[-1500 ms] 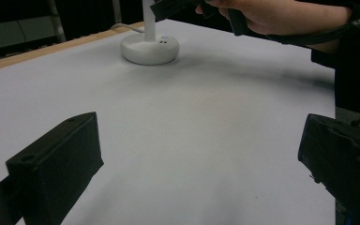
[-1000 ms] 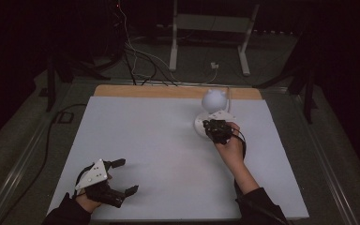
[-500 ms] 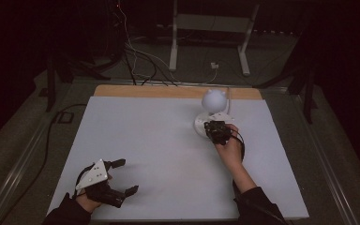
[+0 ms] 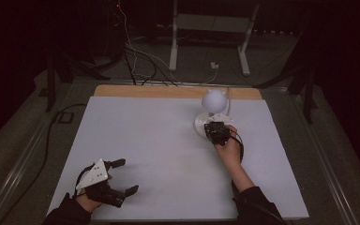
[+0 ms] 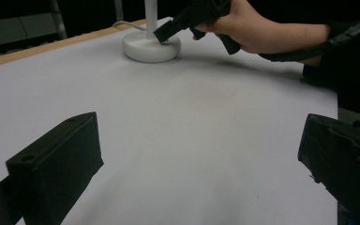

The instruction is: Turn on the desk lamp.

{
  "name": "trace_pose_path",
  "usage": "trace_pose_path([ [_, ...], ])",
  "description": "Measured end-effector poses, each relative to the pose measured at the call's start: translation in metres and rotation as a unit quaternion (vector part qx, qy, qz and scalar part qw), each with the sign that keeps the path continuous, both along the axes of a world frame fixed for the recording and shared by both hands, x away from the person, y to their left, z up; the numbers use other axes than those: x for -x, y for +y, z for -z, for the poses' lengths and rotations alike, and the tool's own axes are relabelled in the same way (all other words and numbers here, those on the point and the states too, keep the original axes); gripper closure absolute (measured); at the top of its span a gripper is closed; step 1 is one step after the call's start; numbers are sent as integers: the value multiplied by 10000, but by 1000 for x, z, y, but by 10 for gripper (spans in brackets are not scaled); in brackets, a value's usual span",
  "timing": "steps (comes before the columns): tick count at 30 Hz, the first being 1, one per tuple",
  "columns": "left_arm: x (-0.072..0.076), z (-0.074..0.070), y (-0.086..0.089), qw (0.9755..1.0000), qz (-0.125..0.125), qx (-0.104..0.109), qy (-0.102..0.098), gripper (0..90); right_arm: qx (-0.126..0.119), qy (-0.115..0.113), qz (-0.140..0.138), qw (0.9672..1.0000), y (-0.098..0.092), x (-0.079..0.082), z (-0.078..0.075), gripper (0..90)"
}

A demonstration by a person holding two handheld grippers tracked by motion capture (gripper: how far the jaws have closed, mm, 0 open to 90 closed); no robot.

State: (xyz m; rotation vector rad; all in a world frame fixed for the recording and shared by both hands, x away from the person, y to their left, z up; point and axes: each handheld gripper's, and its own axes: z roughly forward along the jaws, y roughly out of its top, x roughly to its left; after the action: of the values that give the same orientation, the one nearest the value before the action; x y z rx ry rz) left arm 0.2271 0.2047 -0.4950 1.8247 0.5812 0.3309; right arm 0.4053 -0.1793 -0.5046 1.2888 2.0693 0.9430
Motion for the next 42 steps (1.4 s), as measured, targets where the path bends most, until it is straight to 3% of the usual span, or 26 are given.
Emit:
trace_pose_path([
  [19, 0, 0, 0, 10000, 18, 22, 2, 3, 59, -67, -6, 10000, 1, 0, 2, 900],
  [25, 0, 0, 0, 10000, 16, 23, -4, 3, -2, -54, 4, 10000, 0, -1, 2, 900],
  [26, 0, 0, 0, 10000, 10, 35, 8, 3, -127, -52, -12, 9999, 0, 0, 1, 900],
  [31, 0, 0, 0, 10000, 2, 42, 11, 3, -192, -200, -78, 9996, 2, 5, -4, 869],
  [34, 0, 0, 0, 10000, 3, 26, 22, 3, -447, -283, -230, 9983, 1, 9, -14, 709],
  [38, 0, 0, 0, 10000, 4, 35, 26, 3, -697, -310, -557, 9955, -3, 13, -17, 423],
  [39, 0, 0, 0, 10000, -1, 28, 25, 3, -725, -354, -628, 9948, -4, 15, -18, 368],
  [40, 0, 0, 0, 10000, 0, 25, 17, 3, -725, -354, -628, 9948, -4, 15, -18, 368],
  [41, 0, -1, 0, 10000, 1, 26, 20, 3, -761, -422, -719, 9936, -5, 19, -19, 264],
  [42, 0, -1, 0, 10000, 1, 26, 20, 3, -794, -407, -742, 9932, -6, 21, -20, 232],
])
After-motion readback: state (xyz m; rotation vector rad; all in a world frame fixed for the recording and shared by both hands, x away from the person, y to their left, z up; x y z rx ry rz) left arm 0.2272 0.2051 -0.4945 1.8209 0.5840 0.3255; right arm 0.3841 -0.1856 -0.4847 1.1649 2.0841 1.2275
